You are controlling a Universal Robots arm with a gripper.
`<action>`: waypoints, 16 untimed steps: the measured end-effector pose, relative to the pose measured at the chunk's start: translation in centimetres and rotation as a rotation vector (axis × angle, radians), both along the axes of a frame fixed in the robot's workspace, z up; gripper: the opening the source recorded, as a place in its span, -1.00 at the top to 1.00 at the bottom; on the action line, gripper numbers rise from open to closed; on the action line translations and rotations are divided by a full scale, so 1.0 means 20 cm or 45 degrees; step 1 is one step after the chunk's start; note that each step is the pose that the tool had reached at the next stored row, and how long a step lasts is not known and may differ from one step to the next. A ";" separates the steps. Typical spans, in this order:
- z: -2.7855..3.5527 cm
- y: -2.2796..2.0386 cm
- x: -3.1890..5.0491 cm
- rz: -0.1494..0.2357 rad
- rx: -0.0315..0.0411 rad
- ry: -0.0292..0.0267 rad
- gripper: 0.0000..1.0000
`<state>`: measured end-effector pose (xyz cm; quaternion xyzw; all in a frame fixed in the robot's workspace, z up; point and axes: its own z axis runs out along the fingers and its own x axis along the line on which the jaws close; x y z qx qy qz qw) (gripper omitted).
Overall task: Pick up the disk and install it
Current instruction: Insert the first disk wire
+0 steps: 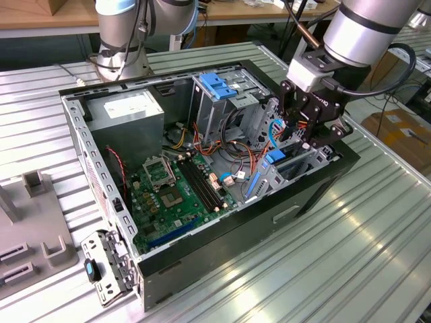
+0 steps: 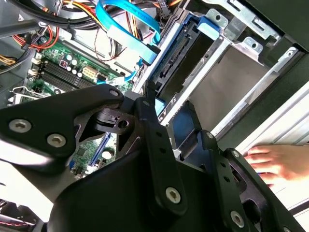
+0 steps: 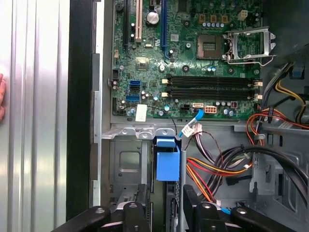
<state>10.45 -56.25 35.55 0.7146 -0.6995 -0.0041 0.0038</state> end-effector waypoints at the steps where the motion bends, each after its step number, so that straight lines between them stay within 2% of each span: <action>1: -0.003 0.000 0.000 0.000 0.0002 0.0000 0.15; 10: -0.003 0.000 -0.001 0.000 0.0005 0.0000 0.15; 16: 0.027 0.000 -0.001 0.000 0.0001 0.0000 0.15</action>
